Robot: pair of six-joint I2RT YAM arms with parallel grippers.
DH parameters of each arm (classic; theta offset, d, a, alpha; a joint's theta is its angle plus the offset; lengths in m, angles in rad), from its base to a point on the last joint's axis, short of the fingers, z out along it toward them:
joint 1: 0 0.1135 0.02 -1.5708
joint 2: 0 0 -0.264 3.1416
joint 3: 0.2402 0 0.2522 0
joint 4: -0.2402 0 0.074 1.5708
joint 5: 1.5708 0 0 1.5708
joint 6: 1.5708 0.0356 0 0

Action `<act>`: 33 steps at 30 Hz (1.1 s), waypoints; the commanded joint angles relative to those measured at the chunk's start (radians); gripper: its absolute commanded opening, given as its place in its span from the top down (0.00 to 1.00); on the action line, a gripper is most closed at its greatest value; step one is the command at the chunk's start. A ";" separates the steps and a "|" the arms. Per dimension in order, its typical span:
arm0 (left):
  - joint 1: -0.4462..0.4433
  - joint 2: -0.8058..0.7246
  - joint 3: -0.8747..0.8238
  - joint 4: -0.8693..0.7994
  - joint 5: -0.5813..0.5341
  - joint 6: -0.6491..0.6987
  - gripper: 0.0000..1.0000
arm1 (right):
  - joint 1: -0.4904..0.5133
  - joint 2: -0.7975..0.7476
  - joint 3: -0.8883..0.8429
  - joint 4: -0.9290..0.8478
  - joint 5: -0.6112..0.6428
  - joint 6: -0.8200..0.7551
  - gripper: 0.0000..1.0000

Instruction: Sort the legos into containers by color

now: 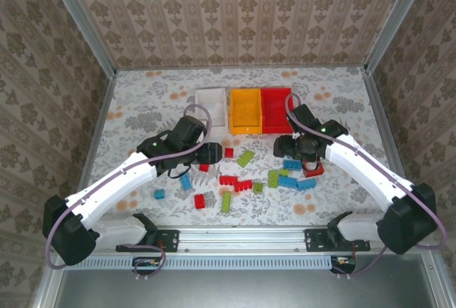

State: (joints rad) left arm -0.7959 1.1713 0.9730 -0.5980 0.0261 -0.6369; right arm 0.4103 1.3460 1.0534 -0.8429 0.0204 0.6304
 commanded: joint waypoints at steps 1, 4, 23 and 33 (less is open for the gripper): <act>-0.015 -0.012 -0.015 0.049 -0.028 -0.023 0.38 | -0.064 0.091 -0.012 0.044 0.037 0.104 0.20; -0.019 -0.009 -0.011 0.055 -0.031 -0.025 0.38 | -0.090 0.150 0.001 0.106 0.032 0.171 0.20; -0.024 -0.016 0.002 0.063 -0.039 -0.001 0.35 | -0.129 0.402 0.055 0.221 -0.007 0.391 0.28; -0.024 0.020 0.031 0.067 -0.024 0.019 0.35 | -0.129 0.437 0.043 0.250 -0.036 0.431 0.42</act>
State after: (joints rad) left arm -0.8124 1.1767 0.9737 -0.5438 -0.0036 -0.6357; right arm 0.2840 1.7634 1.0950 -0.6003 0.0040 1.0325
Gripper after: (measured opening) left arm 0.651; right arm 0.594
